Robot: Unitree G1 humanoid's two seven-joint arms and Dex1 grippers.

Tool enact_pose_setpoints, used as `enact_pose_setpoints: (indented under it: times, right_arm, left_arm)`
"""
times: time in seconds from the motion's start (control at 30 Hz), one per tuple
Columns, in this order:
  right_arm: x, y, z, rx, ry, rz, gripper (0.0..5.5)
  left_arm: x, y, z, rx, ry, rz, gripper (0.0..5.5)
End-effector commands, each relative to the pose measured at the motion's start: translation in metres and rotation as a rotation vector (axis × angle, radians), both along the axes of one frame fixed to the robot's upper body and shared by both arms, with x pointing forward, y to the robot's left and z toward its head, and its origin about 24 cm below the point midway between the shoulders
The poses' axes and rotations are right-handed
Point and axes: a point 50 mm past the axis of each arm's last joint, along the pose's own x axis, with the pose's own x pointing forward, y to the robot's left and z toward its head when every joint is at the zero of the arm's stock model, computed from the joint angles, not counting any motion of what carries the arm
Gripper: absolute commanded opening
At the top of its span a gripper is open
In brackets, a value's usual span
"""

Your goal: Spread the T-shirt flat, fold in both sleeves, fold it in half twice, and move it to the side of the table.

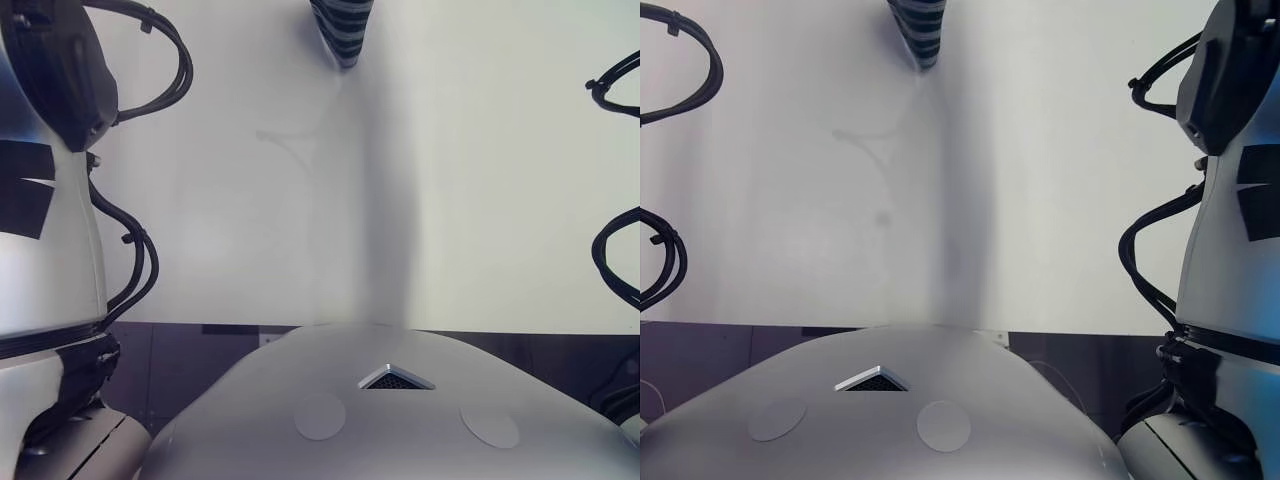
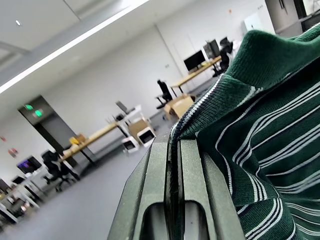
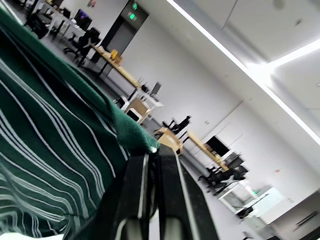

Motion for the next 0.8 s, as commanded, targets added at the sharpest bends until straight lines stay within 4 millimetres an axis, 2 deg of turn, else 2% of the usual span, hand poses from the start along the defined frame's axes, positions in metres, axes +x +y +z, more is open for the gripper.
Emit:
enact_pose_setpoints:
  times: [0.03,0.1,0.2,0.23,0.27,0.33,0.37,0.4,0.47,0.53,0.63,0.67,0.73,0.8]
  right_arm:
    - [-0.011,-0.018,0.024,-0.034,-0.049,0.002,0.0]
    - [-0.017,-0.021,0.016,-0.143,0.04,0.15,0.0]
    - [-0.043,-0.034,-0.019,-0.439,0.352,0.552,0.0]
    - [-0.06,-0.041,-0.031,-0.538,0.441,0.639,0.0]
    - [-0.086,-0.047,-0.043,-0.621,0.526,0.716,0.0]
    - [-0.137,-0.035,-0.069,-0.686,0.735,0.908,0.0]
    - [-0.154,-0.028,-0.078,-0.669,0.82,0.981,0.0]
    - [-0.165,-0.024,-0.085,-0.646,0.881,1.031,0.0]
    - [-0.182,-0.017,-0.112,-0.638,0.999,1.11,0.0]
    - [-0.201,-0.017,-0.16,-0.656,1.12,1.157,0.0]
    - [-0.232,-0.023,-0.228,-0.672,1.25,1.097,0.0]
    - [-0.241,-0.027,-0.244,-0.706,1.27,1.065,0.0]
    - [-0.25,-0.025,-0.267,-0.711,1.258,0.962,0.0]
    - [-0.253,-0.021,-0.284,-0.716,1.225,0.833,0.0]
  left_arm:
    - [-0.011,0.025,0.023,0.044,-0.026,0.006,0.0]
    - [-0.015,0.038,0.007,0.137,0.108,-0.141,0.0]
    - [-0.043,0.073,-0.032,0.169,0.439,-0.568,0.0]
    - [-0.061,0.088,-0.046,0.175,0.53,-0.671,0.0]
    - [-0.089,0.096,-0.062,0.208,0.632,-0.767,0.0]
    - [-0.147,0.075,-0.104,0.315,0.923,-0.985,0.0]
    - [-0.166,0.065,-0.121,0.372,1.018,-1.044,0.0]
    - [-0.177,0.058,-0.132,0.412,1.069,-1.074,0.0]
    - [-0.195,0.05,-0.164,0.473,1.159,-1.116,0.0]
    - [-0.22,0.041,-0.208,0.446,1.264,-1.145,0.0]
    - [-0.257,0.045,-0.279,0.543,1.384,-1.002,0.0]
    - [-0.268,0.05,-0.294,0.585,1.417,-0.956,0.28]
    - [-0.29,0.055,-0.316,0.557,1.511,-0.909,0.57]
    - [-0.306,0.051,-0.327,0.5,1.56,-0.877,0.85]
